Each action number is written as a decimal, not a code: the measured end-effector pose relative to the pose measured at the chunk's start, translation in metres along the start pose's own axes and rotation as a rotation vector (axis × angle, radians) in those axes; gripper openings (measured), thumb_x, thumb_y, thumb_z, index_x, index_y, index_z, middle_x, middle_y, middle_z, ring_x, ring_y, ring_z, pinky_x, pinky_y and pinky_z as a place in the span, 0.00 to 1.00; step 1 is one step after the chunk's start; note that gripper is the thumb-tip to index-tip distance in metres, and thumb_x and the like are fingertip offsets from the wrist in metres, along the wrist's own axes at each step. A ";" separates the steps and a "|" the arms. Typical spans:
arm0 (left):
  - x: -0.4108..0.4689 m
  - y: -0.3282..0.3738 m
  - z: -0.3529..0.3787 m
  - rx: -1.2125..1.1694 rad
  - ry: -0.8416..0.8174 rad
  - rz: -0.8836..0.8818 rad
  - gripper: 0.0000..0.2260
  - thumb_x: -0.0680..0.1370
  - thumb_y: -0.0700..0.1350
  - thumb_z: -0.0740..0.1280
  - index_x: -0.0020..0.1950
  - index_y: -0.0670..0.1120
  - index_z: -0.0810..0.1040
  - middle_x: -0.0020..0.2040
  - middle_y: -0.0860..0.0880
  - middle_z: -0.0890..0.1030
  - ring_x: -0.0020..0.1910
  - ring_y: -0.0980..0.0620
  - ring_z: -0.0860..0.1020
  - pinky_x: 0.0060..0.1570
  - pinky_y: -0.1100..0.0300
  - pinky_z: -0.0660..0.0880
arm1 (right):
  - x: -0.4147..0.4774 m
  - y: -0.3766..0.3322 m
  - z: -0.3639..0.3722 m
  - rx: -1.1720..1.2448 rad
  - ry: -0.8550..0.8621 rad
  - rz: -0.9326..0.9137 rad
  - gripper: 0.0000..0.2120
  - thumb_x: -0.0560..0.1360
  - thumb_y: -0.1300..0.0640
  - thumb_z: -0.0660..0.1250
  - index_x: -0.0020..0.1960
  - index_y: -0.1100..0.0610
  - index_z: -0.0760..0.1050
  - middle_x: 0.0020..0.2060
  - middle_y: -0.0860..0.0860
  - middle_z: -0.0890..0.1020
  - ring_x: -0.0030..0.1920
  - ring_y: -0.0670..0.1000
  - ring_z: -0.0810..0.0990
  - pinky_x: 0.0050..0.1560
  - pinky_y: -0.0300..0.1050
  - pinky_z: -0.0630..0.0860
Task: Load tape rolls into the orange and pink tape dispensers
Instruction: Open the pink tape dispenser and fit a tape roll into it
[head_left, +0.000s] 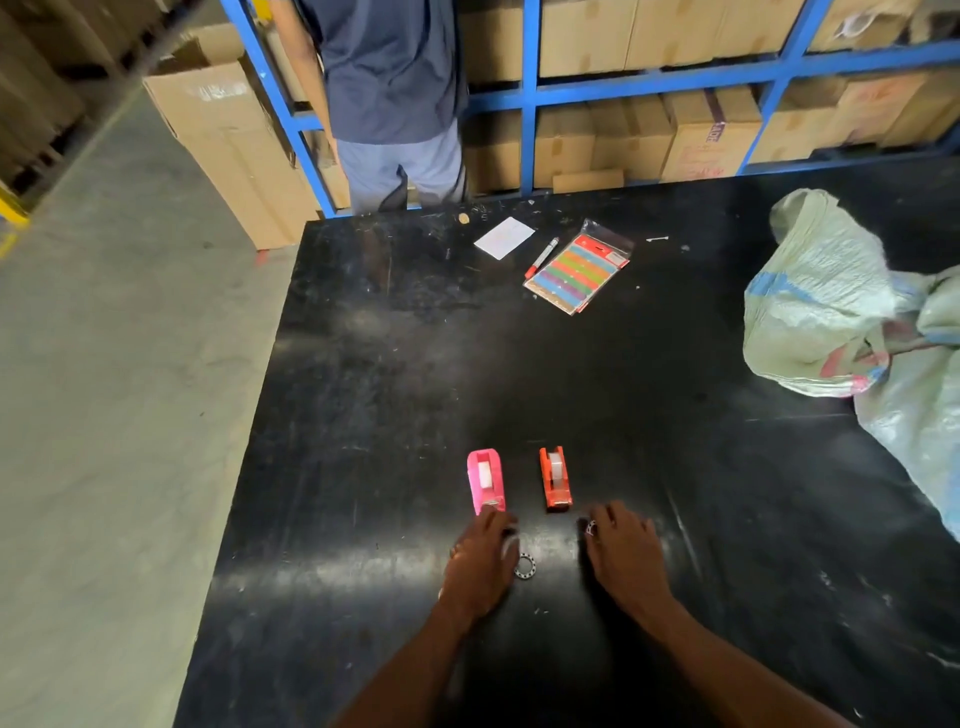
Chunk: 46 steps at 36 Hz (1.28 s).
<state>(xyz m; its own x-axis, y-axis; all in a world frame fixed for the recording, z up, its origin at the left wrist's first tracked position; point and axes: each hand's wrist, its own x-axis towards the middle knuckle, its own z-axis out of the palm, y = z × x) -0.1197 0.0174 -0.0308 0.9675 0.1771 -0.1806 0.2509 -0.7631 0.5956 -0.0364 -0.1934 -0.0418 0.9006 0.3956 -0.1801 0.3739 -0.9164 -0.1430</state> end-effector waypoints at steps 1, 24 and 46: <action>-0.003 0.002 0.006 0.034 -0.044 0.031 0.15 0.79 0.52 0.63 0.65 0.53 0.74 0.63 0.53 0.75 0.58 0.51 0.78 0.57 0.55 0.78 | -0.001 0.002 -0.001 0.015 -0.039 0.028 0.11 0.72 0.51 0.70 0.53 0.52 0.75 0.48 0.52 0.78 0.45 0.55 0.79 0.44 0.52 0.74; -0.002 -0.070 -0.060 0.101 -0.007 -0.109 0.15 0.79 0.45 0.66 0.66 0.44 0.75 0.63 0.46 0.76 0.61 0.45 0.77 0.58 0.57 0.72 | 0.026 -0.102 -0.010 0.319 -0.230 -0.413 0.14 0.76 0.50 0.60 0.59 0.54 0.72 0.58 0.52 0.74 0.55 0.56 0.77 0.52 0.51 0.76; 0.043 -0.142 -0.098 0.052 -0.113 -0.303 0.21 0.80 0.44 0.62 0.74 0.54 0.68 0.75 0.51 0.65 0.76 0.46 0.66 0.66 0.52 0.74 | 0.093 -0.231 0.022 0.049 -0.137 -0.156 0.23 0.79 0.64 0.56 0.74 0.58 0.61 0.69 0.58 0.68 0.70 0.57 0.69 0.65 0.47 0.72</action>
<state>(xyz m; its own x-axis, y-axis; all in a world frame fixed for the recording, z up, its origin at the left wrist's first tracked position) -0.1103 0.1938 -0.0466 0.8387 0.3327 -0.4312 0.5218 -0.7175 0.4614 -0.0434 0.0561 -0.0470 0.7928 0.5400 -0.2826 0.4922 -0.8407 -0.2257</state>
